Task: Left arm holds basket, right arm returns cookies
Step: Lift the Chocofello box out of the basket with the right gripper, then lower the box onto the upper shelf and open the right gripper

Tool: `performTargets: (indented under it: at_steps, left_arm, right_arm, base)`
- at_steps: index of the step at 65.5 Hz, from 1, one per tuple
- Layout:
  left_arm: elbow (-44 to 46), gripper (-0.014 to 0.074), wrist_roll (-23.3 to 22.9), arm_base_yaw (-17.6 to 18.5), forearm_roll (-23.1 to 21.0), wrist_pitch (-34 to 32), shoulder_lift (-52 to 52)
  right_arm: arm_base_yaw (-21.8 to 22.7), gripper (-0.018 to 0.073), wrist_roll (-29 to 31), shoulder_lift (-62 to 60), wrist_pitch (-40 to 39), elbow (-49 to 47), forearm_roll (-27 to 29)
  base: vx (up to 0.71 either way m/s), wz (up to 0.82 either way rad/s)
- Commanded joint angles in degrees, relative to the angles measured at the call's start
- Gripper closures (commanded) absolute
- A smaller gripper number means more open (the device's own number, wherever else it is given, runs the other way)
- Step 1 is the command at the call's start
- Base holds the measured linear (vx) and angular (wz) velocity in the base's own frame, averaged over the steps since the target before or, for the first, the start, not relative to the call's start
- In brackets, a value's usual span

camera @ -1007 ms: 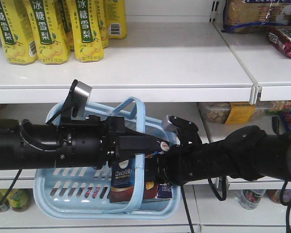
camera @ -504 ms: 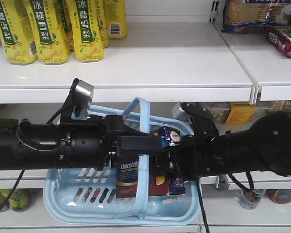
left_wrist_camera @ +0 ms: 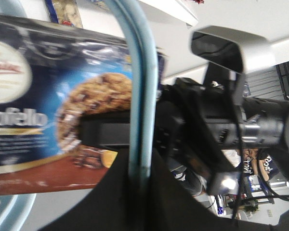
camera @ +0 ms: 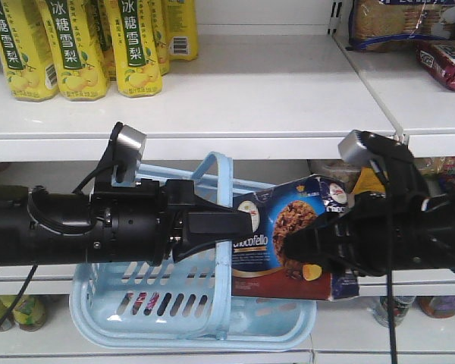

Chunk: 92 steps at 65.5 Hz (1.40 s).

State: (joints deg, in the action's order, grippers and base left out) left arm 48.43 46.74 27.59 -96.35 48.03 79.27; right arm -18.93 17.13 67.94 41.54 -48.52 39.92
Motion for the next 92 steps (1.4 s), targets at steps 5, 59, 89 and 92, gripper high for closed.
performTargets:
  at_steps: [5,59,89,92]
  left_arm:
    - [2.1,0.0603,0.4,0.1,-5.2,2.3,-2.0]
    - [2.1,0.0603,0.4,0.1,-5.2,2.3,-2.0]
    - [2.1,0.0603,0.4,0.1,-5.2,2.3,-2.0]
    - [2.1,0.0603,0.4,0.1,-5.2,2.3,-2.0]
  right_arm:
    - [2.6,0.0417,-0.9,-7.9,3.5,-1.6,-2.0]
    - [2.5,0.0414,-9.9,-3.8,-10.8,-26.2,-19.4]
    - [2.6,0.0382,-9.9,7.3,-33.5,-27.3,-29.0]
    - [2.8,0.0375,-9.9,8.2,-35.4,-27.3,-30.0]
  base:
    - [0.0,0.0]
    - [0.0,0.0]
    - [0.0,0.0]
    - [0.0,0.0]
